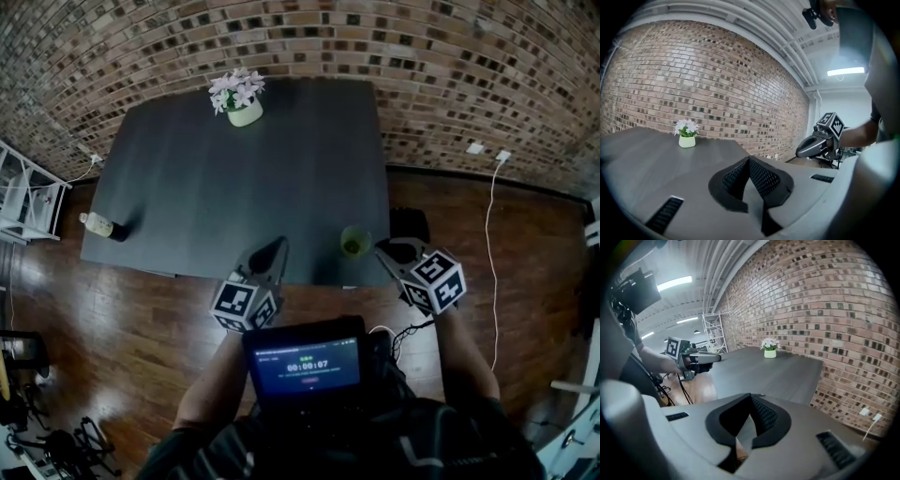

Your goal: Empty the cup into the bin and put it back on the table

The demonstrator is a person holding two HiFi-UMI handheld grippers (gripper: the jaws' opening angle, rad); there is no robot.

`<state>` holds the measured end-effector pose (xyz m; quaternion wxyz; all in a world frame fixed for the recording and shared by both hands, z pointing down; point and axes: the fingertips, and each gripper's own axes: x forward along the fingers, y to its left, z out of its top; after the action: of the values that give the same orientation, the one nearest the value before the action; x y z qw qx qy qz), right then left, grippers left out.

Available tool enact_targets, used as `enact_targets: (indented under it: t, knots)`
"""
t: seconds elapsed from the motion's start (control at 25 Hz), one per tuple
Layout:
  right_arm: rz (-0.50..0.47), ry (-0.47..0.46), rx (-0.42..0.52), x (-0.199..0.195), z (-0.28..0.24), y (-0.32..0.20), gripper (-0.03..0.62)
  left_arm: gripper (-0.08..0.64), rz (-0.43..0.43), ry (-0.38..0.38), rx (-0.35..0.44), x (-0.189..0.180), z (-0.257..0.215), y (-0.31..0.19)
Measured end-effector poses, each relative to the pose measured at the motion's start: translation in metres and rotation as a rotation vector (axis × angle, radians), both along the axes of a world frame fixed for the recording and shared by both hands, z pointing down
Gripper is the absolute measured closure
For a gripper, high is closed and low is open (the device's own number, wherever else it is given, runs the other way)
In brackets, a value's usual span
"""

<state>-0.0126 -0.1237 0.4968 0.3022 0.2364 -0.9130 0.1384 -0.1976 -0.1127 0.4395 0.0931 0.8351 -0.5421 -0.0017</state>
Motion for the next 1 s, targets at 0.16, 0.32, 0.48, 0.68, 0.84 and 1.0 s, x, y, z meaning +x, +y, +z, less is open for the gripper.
enact_targets:
  t: [0.16, 0.32, 0.48, 0.68, 0.84, 1.0]
  knots:
    - [-0.024, 0.036, -0.016, -0.005, 0.01, -0.005, 0.588, 0.563, -0.007, 0.009, -0.008, -0.001, 0.005, -0.007]
    - [-0.028, 0.063, -0.049, -0.004, 0.022, -0.009, 0.588, 0.563, 0.002, 0.002, -0.04, 0.003, 0.014, -0.015]
    - [-0.014, 0.06, -0.055, -0.006, 0.028, -0.011, 0.588, 0.563, 0.034, 0.005, -0.037, 0.011, 0.019, -0.019]
    - [0.004, 0.052, -0.072, -0.004, 0.037, -0.013, 0.52, 0.563, 0.037, 0.038, -0.08, 0.016, 0.033, -0.02]
    - [-0.015, 0.033, -0.095, -0.004, 0.045, -0.015, 0.392, 0.563, 0.029, 0.054, -0.093, 0.02, 0.038, -0.024]
    - [-0.037, 0.026, -0.127, -0.008, 0.056, -0.013, 0.283, 0.563, 0.025, 0.052, -0.118, 0.021, 0.045, -0.026]
